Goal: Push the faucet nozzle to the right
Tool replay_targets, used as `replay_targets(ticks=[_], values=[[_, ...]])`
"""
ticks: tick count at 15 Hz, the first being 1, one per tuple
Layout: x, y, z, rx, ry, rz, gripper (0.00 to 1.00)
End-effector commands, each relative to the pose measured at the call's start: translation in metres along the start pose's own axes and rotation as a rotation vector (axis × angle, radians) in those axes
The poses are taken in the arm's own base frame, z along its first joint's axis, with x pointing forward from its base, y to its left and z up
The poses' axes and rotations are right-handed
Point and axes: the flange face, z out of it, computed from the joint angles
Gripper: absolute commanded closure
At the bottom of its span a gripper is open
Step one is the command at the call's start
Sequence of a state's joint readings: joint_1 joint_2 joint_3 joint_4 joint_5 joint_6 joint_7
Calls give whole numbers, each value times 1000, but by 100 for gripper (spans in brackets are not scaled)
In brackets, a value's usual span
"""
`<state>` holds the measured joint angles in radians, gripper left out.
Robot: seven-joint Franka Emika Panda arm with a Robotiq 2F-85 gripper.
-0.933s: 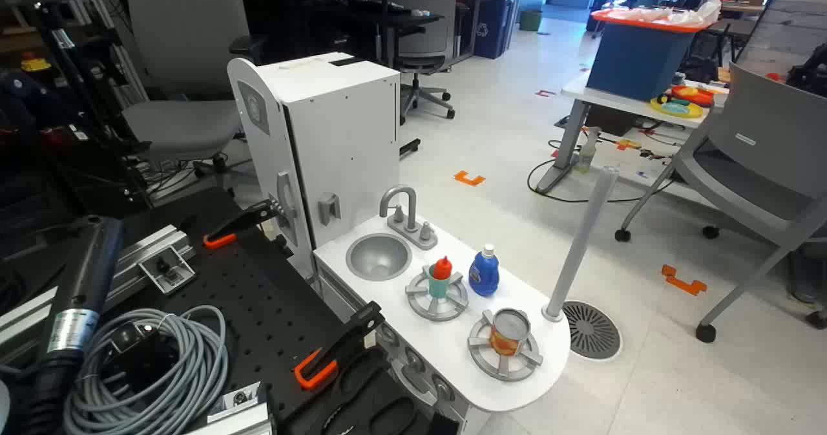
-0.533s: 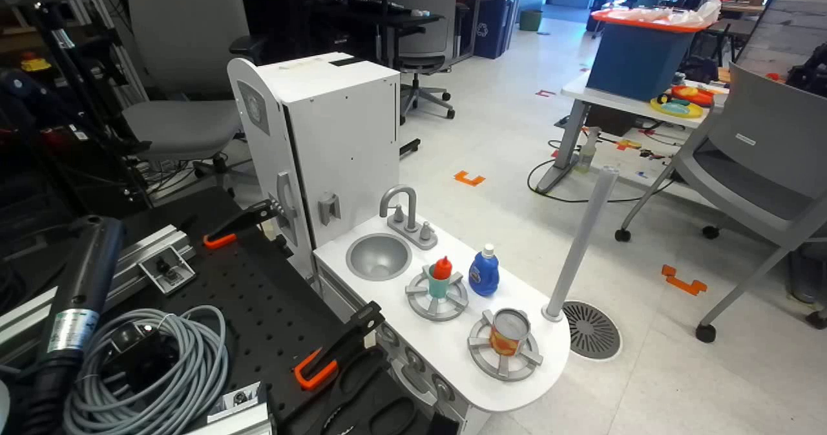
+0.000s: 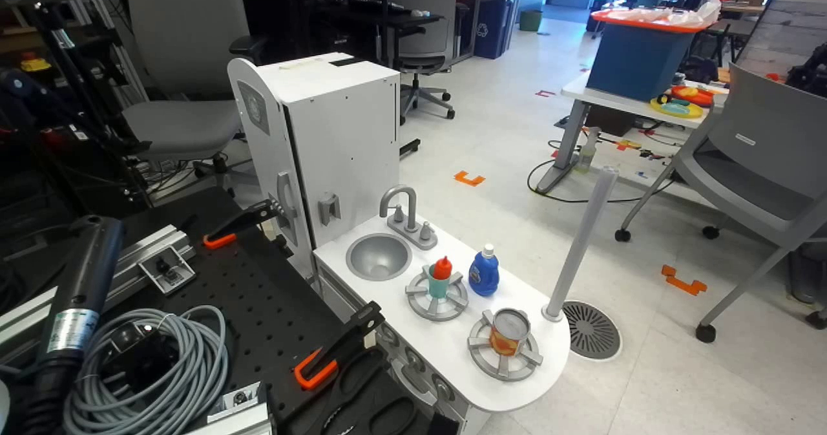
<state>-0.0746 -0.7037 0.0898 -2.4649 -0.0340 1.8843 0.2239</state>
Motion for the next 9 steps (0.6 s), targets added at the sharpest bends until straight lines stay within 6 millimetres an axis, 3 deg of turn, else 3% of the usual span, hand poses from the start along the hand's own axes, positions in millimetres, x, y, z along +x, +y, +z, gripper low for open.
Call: replay_targets(ticks=[1,5,9], values=[[55,-46,38,-50,-71,-25,0],[98,-102,112,-149,-61,-146,0],[128,-145,202,-227,-62,-233,0]])
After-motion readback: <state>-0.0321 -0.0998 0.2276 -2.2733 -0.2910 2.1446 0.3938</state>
